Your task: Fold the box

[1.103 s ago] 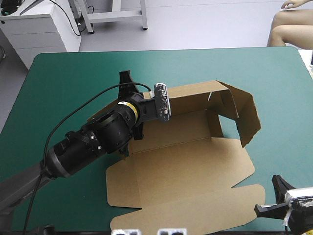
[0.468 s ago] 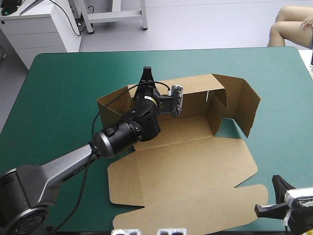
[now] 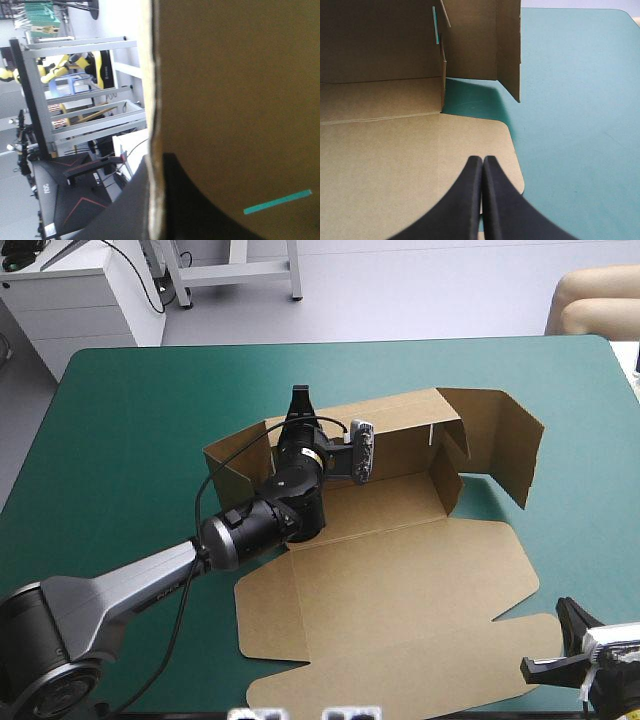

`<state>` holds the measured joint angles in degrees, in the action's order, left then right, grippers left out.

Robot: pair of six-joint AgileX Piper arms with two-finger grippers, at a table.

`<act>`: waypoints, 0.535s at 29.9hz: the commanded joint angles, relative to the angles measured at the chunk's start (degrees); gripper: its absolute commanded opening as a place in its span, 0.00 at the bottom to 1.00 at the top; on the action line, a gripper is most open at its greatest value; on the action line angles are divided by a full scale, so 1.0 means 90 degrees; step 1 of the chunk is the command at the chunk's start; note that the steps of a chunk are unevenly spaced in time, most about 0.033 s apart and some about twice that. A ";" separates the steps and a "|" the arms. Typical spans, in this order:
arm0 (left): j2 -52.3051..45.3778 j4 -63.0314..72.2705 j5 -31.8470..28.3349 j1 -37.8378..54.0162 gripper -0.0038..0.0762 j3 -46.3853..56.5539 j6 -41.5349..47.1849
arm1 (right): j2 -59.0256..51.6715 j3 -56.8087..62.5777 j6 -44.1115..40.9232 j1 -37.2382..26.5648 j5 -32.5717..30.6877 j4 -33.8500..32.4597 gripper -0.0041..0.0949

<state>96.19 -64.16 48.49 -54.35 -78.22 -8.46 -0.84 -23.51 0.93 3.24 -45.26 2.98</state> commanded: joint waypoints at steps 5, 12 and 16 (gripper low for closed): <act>-0.0335 -0.3293 0.0255 -0.0387 0.04 0.0678 0.2665 | -0.0138 -0.0138 0.0051 -0.0026 0.0495 0.0018 0.03; -0.0335 -0.3586 0.0450 -0.0465 0.04 0.1115 0.3126 | -0.0138 -0.0138 0.0051 -0.0026 0.0495 0.0018 0.03; -0.0335 -0.3586 0.0465 -0.0465 0.04 0.1248 0.3142 | -0.0108 -0.0138 0.0051 -0.0026 0.0481 0.0018 0.03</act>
<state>96.19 -92.77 49.45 -58.29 -66.17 18.98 -0.84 -23.51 0.93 3.24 -45.26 2.98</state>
